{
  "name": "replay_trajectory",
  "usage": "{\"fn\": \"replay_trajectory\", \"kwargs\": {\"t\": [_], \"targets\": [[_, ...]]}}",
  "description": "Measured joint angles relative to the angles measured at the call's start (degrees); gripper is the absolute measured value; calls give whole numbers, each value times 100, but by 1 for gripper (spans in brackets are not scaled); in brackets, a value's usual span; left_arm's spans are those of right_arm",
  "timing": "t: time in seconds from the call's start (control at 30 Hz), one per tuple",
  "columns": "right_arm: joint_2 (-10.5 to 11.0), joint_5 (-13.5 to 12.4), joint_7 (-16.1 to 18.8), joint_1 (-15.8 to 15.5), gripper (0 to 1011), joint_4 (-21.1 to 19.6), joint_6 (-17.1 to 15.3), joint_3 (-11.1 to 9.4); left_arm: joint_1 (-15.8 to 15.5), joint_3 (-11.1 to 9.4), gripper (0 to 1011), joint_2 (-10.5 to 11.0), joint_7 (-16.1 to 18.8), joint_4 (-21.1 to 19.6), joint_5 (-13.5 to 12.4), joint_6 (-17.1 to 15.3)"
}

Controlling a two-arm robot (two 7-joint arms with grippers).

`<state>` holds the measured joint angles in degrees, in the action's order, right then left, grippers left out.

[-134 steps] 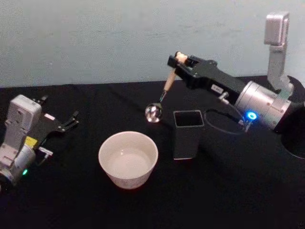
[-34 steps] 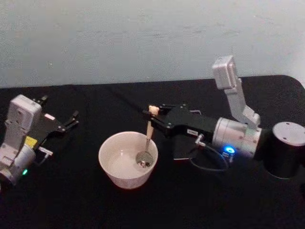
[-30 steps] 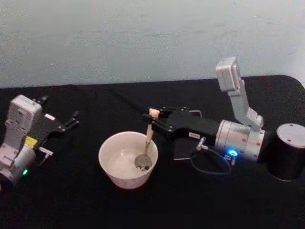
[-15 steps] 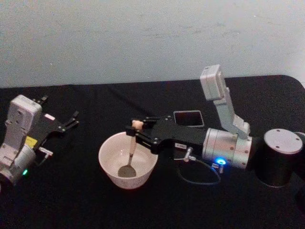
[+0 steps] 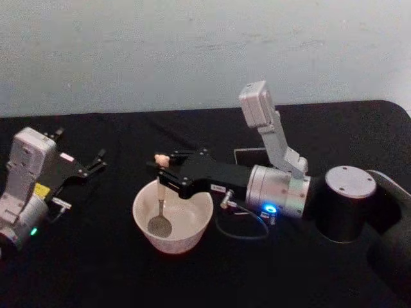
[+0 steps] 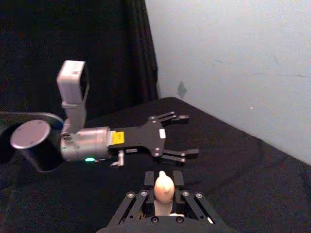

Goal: Pick up the stirring spoon with one hand, stir inside the cup, then place it back in its original position.

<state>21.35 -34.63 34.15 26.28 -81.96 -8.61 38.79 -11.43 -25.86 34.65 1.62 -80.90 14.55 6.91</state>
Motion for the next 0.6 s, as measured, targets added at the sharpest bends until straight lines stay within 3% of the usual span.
{"fn": "replay_trajectory", "kwargs": {"t": [0.4, 0.6], "targets": [[-392, 170, -274, 333, 225, 710, 83, -116, 0, 0, 1001, 0, 0, 0, 0, 0], [-457, 212, -339, 388, 225, 897, 92, -206, 0, 0, 1001, 0, 0, 0, 0, 0]]}}
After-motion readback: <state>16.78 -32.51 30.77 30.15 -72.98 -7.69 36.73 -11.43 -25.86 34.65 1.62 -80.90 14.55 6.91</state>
